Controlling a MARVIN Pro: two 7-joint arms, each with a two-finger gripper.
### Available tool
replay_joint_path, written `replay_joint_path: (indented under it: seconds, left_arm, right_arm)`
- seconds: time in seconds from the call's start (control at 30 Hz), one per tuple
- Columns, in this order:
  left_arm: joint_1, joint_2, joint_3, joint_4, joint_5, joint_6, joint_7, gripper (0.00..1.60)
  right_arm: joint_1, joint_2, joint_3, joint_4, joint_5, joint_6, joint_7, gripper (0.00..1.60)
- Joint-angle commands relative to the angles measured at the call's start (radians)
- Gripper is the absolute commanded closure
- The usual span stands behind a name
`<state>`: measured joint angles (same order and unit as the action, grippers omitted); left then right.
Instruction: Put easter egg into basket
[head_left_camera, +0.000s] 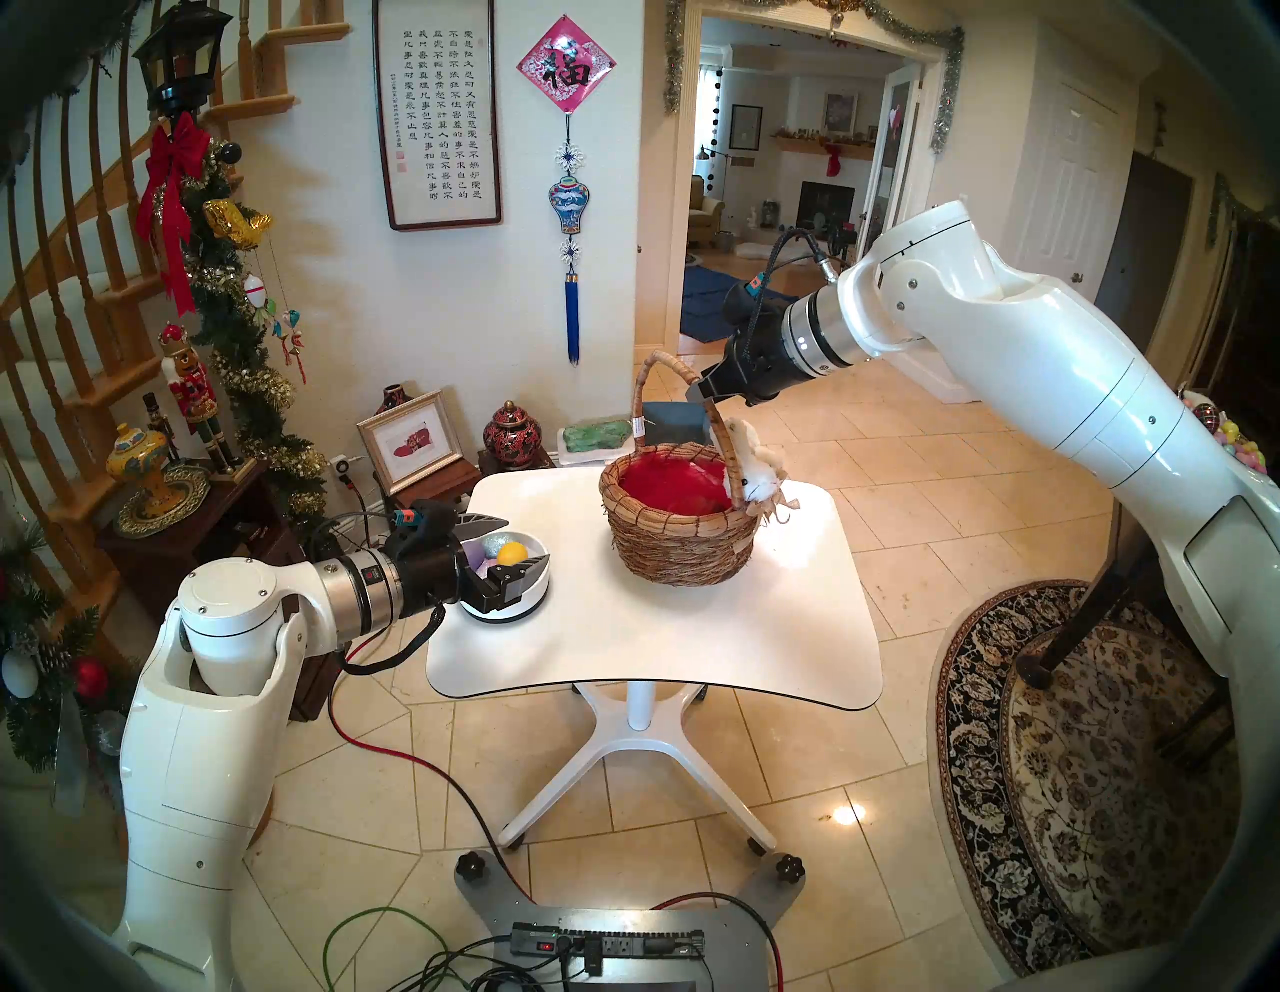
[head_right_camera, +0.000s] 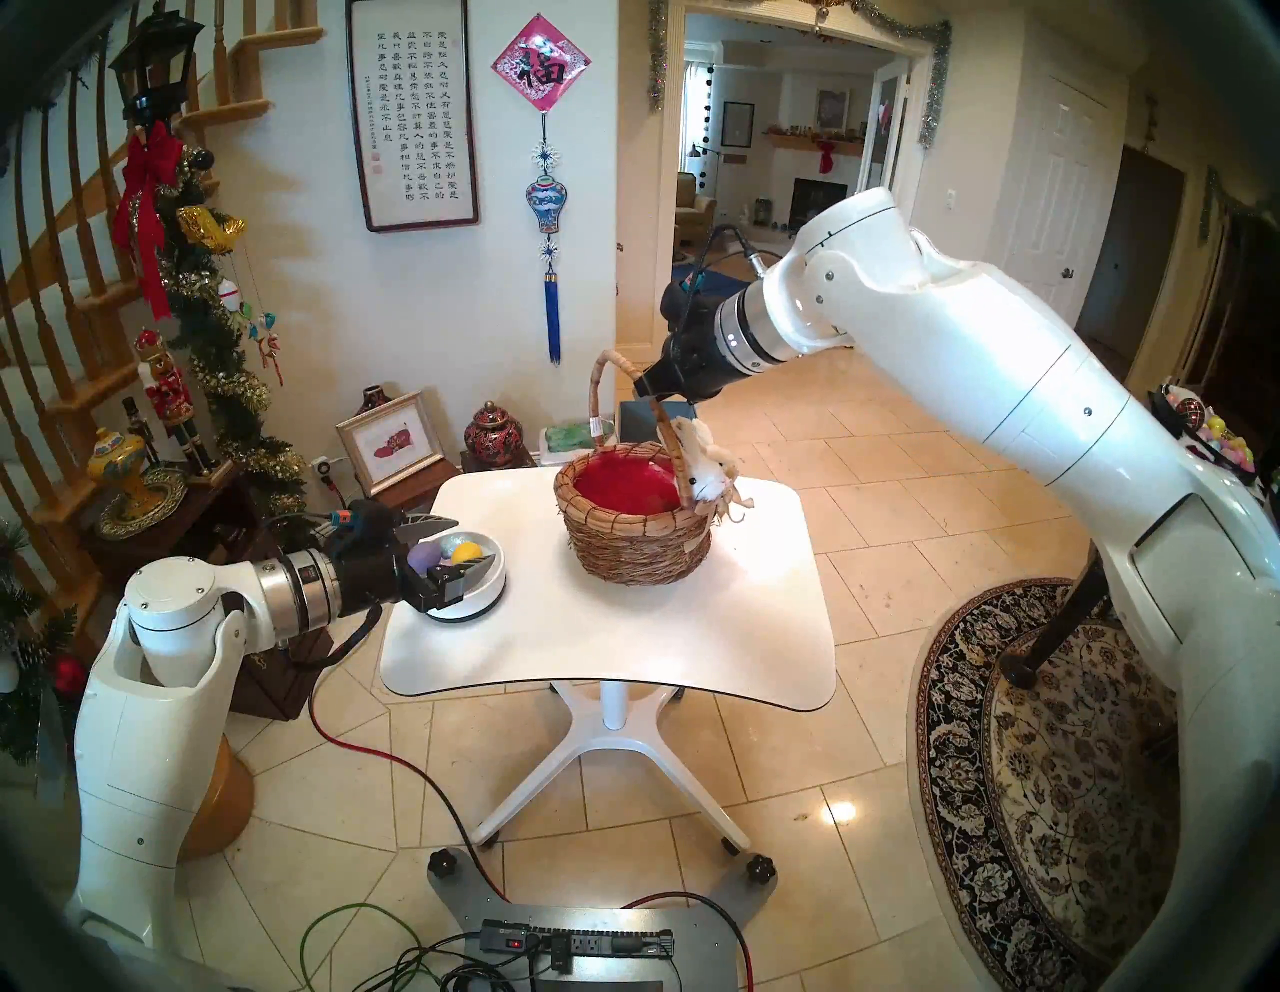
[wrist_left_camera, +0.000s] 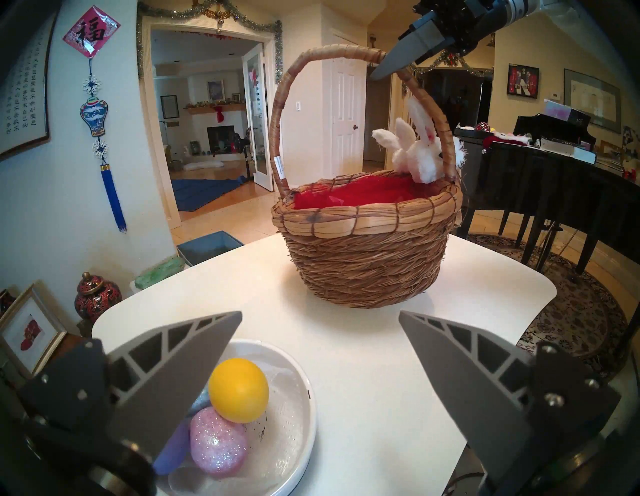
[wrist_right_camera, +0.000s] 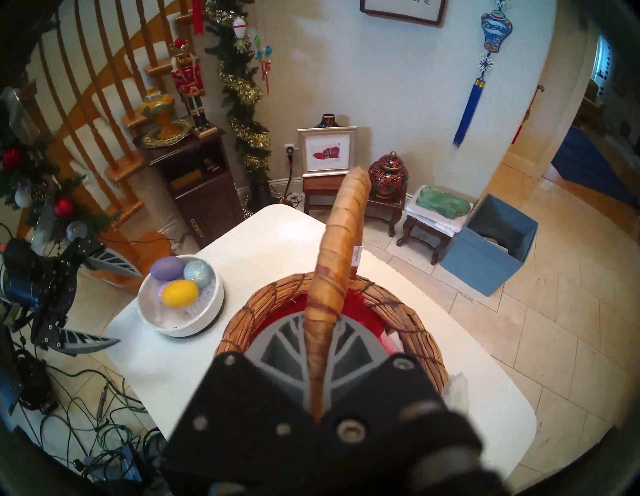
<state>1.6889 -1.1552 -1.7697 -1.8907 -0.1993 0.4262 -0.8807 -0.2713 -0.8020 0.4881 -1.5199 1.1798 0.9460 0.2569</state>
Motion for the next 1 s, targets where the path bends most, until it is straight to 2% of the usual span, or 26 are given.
replay_joint_path:
  seconds: [0.0,0.5,0.97]
  left_arm:
    - [-0.007,0.000,0.000,-0.006,-0.001,-0.001,0.001,0.00]
    - [-0.007,0.000,0.000,-0.006,-0.001,-0.001,0.001,0.00]
    - [-0.007,0.000,0.000,-0.006,-0.001,-0.001,0.001,0.00]
  right_arm:
    - [0.036,0.004,0.010,-0.005,-0.040,-0.064,0.041,1.60]
    - [0.037,-0.033,0.002,0.008,-0.085,-0.121,0.089,1.60]
    - [0.030,-0.085,0.000,0.041,-0.108,-0.159,0.099,1.60]
